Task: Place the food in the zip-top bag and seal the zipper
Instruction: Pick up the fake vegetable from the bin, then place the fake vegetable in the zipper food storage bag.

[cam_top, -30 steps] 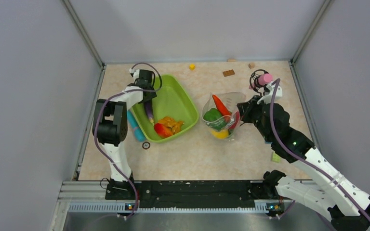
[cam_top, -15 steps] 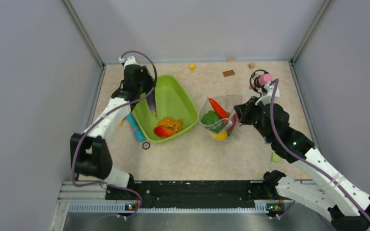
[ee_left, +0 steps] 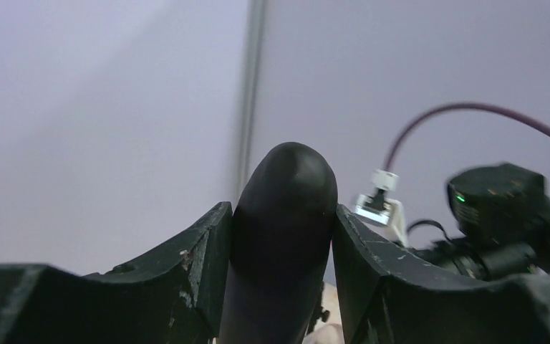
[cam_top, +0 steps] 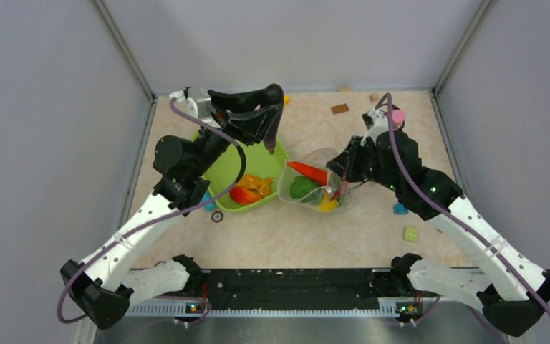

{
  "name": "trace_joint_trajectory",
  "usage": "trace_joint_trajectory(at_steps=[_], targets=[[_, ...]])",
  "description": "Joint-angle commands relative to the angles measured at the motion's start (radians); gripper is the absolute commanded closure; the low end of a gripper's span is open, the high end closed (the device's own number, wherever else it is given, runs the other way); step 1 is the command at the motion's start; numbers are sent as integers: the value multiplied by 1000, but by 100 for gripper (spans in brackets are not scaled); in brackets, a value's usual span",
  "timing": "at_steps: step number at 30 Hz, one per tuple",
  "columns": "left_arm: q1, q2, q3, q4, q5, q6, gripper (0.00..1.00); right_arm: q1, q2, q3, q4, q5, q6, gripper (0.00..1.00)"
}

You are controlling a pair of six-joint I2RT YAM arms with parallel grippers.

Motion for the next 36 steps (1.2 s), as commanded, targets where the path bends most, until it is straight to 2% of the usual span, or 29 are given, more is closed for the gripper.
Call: trace_joint_trajectory(at_steps=[1, 5, 10, 15, 20, 26, 32, 33, 36], targets=[[-63, 7, -43, 250, 169, 30, 100, 0, 63, 160, -53, -203, 3, 100], [-113, -8, -60, 331, 225, 32, 100, 0, 143, 230, -80, -337, -7, 100], [-138, 7, -84, 395, 306, 39, 100, 0, 191, 274, -69, -422, 12, 100], [-140, 20, -153, 458, 282, 40, 100, 0, 170, 277, -33, -462, 31, 100], [-143, 51, -274, 662, 299, -21, 100, 0, 161, 266, 13, -530, 79, 100], [-143, 96, -360, 792, 290, 2, 100, 0, 144, 283, 37, -538, 122, 100], [-145, 106, -412, 791, 325, 76, 100, 0, 142, 299, 64, -538, 141, 100], [-145, 108, -418, 785, 323, 75, 93, 0, 145, 304, 64, -541, 142, 100], [-145, 109, -444, 783, 264, 64, 59, 0, 155, 318, 64, -531, 141, 100]])
